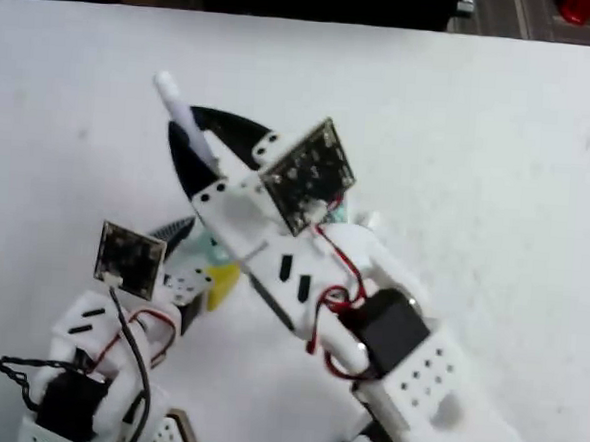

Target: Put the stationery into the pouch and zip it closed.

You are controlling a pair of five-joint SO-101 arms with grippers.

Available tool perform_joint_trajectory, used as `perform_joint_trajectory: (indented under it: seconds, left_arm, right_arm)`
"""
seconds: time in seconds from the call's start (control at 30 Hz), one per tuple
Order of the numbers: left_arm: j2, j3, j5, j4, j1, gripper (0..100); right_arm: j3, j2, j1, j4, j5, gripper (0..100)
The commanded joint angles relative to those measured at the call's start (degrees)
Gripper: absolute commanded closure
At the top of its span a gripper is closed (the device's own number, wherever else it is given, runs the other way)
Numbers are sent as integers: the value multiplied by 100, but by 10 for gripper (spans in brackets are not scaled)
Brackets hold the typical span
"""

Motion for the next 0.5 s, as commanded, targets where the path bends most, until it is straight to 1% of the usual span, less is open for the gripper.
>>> perform_joint_trajectory:
  seconds: [0.0, 0.13, 0.27, 0.33, 0.47]
  left_arm:
    - [22, -35, -70, -334, -22, 831]
    - [22, -35, -88, -387, -22, 918]
    - [22, -35, -88, -457, -57, 944]
    - [22, -35, -88, -448, -57, 941]
    - [22, -35, -88, -431, -57, 940]
  right_arm:
    - [-88, -470, -40, 637, 35, 982]
    - [-79, -1051, 171, 1121, 35, 982]
    - [246, -1402, 277, 1226, 35, 982]
    - [527, -1429, 286, 1200, 53, 982]
    - [914, -1262, 286, 541, 79, 982]
